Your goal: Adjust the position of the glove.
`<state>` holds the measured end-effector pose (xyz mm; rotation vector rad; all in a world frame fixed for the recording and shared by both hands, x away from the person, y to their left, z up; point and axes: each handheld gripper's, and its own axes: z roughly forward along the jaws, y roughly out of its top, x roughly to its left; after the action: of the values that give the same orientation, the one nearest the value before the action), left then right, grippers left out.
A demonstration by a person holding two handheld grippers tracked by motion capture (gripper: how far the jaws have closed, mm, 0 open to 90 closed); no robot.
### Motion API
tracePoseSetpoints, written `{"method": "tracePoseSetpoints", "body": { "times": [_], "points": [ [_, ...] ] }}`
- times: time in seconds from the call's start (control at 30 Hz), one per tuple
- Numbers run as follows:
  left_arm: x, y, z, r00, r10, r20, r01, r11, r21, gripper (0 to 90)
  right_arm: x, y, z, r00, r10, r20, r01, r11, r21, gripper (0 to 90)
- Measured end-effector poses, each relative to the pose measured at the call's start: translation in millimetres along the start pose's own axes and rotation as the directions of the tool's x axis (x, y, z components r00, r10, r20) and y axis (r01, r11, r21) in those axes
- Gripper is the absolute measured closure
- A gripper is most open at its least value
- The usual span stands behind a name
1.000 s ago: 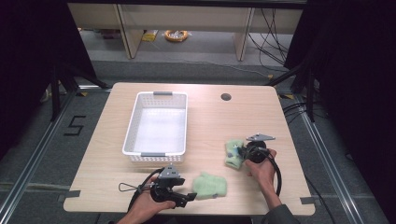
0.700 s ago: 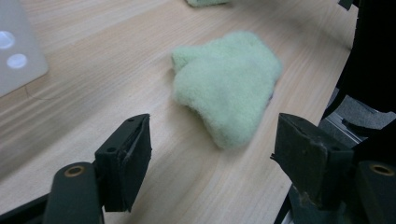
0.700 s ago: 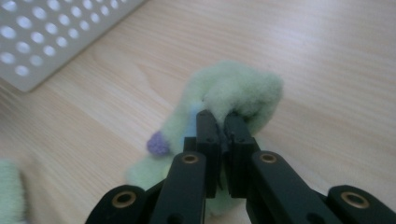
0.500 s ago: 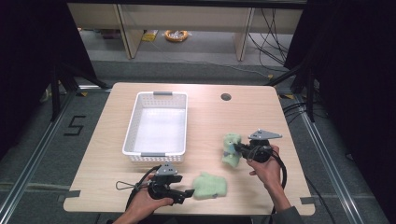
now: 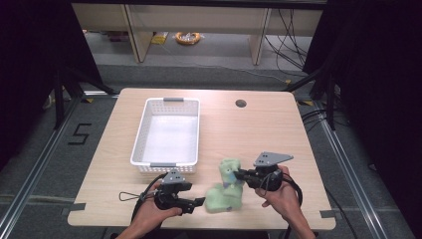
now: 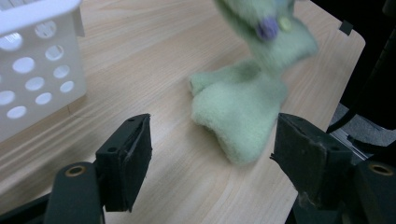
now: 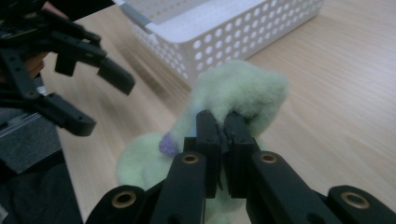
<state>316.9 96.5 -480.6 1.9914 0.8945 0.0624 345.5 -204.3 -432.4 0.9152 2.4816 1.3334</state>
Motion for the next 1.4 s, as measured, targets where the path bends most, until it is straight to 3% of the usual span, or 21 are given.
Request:
{"method": "tracePoseSetpoints", "body": {
  "times": [0.07, 0.17, 0.2, 0.3, 0.5, 0.63, 0.8, 0.87, 1.07, 1.13, 1.17, 1.27, 1.3, 1.4],
  "points": [
    [0.9, 0.9, -1.1, 1.0000, -0.004, 0.005, 0.004, 1.0000, -0.007, 27.7, 8.3, -0.4, 3.4, 0.9996, 0.008, -0.027, -0.007, 1.000, 0.015, 86.9],
    [0.9, 1.6, -2.3, 1.0000, -0.003, -0.004, 0.003, 0.9999, -0.013, 27.8, 13.5, -1.8, 8.4, 0.9975, -0.029, -0.064, 0.030, 0.999, 0.017, 86.9],
    [1.4, 1.8, -2.1, 1.0000, -0.003, 0.004, 0.003, 0.9998, -0.018, 27.8, 16.2, -2.8, 9.5, 0.9972, -0.011, -0.074, 0.013, 1.000, 0.026, 86.8],
    [0.6, 2.4, -2.8, 1.0000, -0.002, 0.006, 0.002, 1.0000, -0.009, 27.9, 21.4, -8.2, 15.4, 0.9934, -0.014, -0.114, 0.020, 0.998, 0.052, 86.8],
    [-0.2, 4.3, -0.3, 0.9999, 0.007, 0.013, -0.007, 0.9999, -0.009, 28.5, 25.2, -13.7, 22.2, 0.9896, -0.028, -0.141, 0.041, 0.995, 0.092, 86.8],
    [-1.5, 7.7, 3.3, 0.9997, 0.013, 0.019, -0.013, 0.9998, -0.018, 29.1, 27.3, -14.8, 25.2, 0.9888, -0.033, -0.146, 0.047, 0.995, 0.092, 86.8],
    [-1.9, 15.7, 12.0, 0.9974, 0.038, 0.062, -0.036, 0.9990, -0.028, 30.9, 29.4, -15.6, 27.2, 0.9853, -0.030, -0.168, 0.048, 0.993, 0.105, 86.8],
    [0.3, 18.9, 15.9, 0.9958, 0.046, 0.079, -0.045, 0.9988, -0.020, 31.6, 28.0, -15.4, 28.8, 0.9804, -0.052, -0.190, 0.072, 0.992, 0.102, 86.8],
    [7.8, 19.3, 24.8, 0.9899, 0.028, 0.139, -0.028, 0.9996, 0.000, 34.8, 29.2, -16.9, 29.7, 0.9810, -0.046, -0.189, 0.067, 0.992, 0.109, 86.7],
    [8.6, 18.5, 25.8, 0.9874, 0.044, 0.152, -0.046, 0.9989, 0.005, 35.9, 29.7, -16.9, 29.7, 0.9798, -0.048, -0.194, 0.070, 0.991, 0.110, 86.8],
    [7.1, 17.7, 25.6, 0.9835, 0.060, 0.171, -0.063, 0.9980, 0.009, 43.0, 29.8, -16.7, 29.9, 0.9793, -0.050, -0.196, 0.073, 0.991, 0.108, 86.8],
    [4.9, 16.9, 25.8, 0.9815, 0.081, 0.174, -0.083, 0.9966, 0.004, 50.1, 28.3, -15.8, 29.6, 0.9770, -0.069, -0.202, 0.092, 0.990, 0.107, 86.8],
    [4.3, 16.6, 24.2, 0.9816, 0.092, 0.167, -0.094, 0.9956, 0.003, 59.6, 27.7, -15.1, 28.2, 0.9772, -0.066, -0.202, 0.089, 0.990, 0.107, 86.8],
    [4.0, 16.3, 22.2, 0.9849, 0.088, 0.149, -0.089, 0.9960, 0.002, 74.2, 27.4, -14.3, 26.5, 0.9791, -0.058, -0.195, 0.081, 0.990, 0.113, 86.8]
  ]
}}
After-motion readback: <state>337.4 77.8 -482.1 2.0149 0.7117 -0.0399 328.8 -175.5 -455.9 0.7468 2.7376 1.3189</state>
